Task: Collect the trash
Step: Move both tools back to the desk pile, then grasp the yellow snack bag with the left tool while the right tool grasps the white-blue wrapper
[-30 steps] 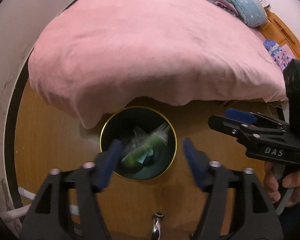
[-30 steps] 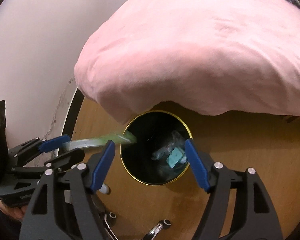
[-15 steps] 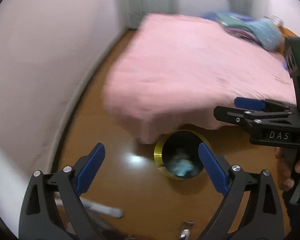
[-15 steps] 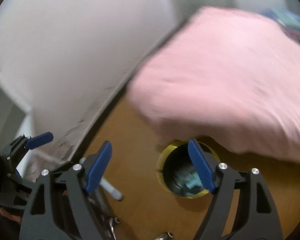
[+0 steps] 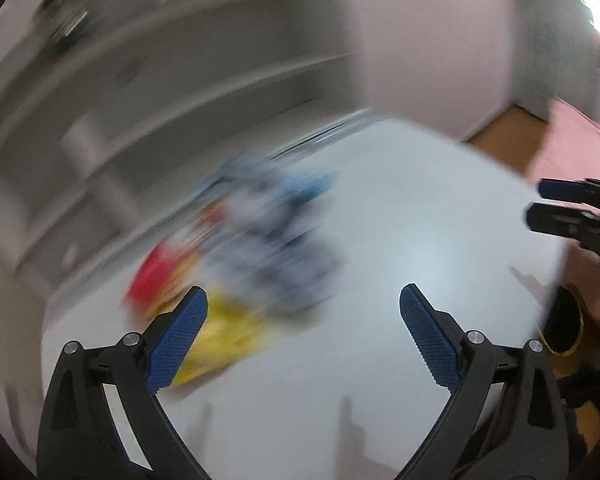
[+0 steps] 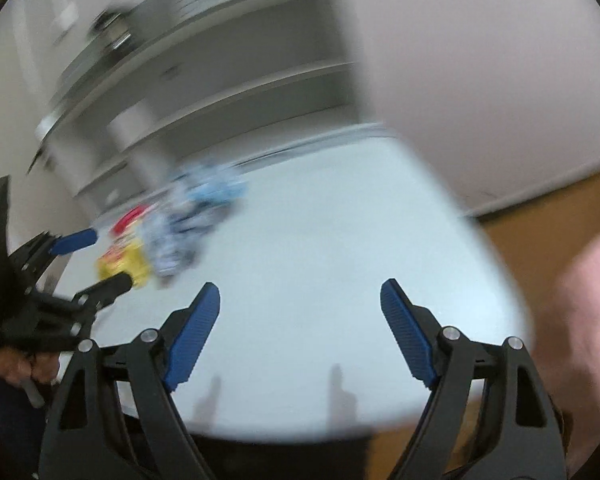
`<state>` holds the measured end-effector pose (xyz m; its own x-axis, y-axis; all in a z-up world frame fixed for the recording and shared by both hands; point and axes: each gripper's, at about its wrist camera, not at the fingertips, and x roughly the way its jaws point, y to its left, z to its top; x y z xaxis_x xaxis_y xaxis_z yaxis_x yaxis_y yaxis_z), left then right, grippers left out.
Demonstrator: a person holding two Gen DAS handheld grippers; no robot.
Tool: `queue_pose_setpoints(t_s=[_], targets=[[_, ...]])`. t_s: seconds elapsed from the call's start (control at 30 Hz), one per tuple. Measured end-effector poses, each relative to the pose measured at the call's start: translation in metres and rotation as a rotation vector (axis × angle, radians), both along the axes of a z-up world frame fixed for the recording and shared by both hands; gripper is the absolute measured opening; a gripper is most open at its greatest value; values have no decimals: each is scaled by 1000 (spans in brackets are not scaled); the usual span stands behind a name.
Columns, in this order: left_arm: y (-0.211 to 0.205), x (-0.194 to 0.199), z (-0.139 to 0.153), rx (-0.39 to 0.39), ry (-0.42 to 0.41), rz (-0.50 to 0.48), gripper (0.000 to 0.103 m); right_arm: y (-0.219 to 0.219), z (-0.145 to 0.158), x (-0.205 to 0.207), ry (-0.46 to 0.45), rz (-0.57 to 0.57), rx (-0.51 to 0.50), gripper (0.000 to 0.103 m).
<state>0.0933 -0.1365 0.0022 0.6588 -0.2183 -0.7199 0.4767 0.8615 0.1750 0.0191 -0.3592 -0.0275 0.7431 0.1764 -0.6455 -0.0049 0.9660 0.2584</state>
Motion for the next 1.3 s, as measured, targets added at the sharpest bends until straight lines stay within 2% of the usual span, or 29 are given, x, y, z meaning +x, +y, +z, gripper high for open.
queue_pose_setpoints(t_s=[0.07,0.17,0.33,0.57,0.6,0.67,0.7,0.87,1.03,1.1,1.13,1.17,1.27,1.3], targets=[[46,12,-11,-24,45,89,94,49,-3,30,18,95,-37,77],[92,21,-24,-64,77,160,94,103,-10,64,56,207,-67,69],[116,29,-38,-115,113,166,94,160,-16,108,93,274,-110,60],[114,49,-41,-140,124,132,94,173,-30,129,119,263,-216,51],[111,52,-42,-134,126,126,94,175,-32,130,122,263,-235,37],[104,57,-42,-129,126,106,94,175,-33,133,119,265,-238,35],[101,58,-43,-126,125,95,94,174,-30,130,103,267,-234,26],[94,70,-54,-105,138,100,94,160,-9,111,32,253,-174,25],[94,82,-58,-136,160,120,94,145,5,92,-4,244,-116,24],[93,80,-58,-129,151,123,88,141,5,89,-6,242,-104,24],[92,79,-57,-132,150,118,74,138,4,86,-5,237,-93,24],[92,78,-57,-142,156,115,67,136,4,85,-5,236,-85,24],[91,70,-53,-150,144,122,54,128,2,79,0,238,-48,24],[90,68,-51,-142,134,121,53,126,2,76,-1,237,-42,24]])
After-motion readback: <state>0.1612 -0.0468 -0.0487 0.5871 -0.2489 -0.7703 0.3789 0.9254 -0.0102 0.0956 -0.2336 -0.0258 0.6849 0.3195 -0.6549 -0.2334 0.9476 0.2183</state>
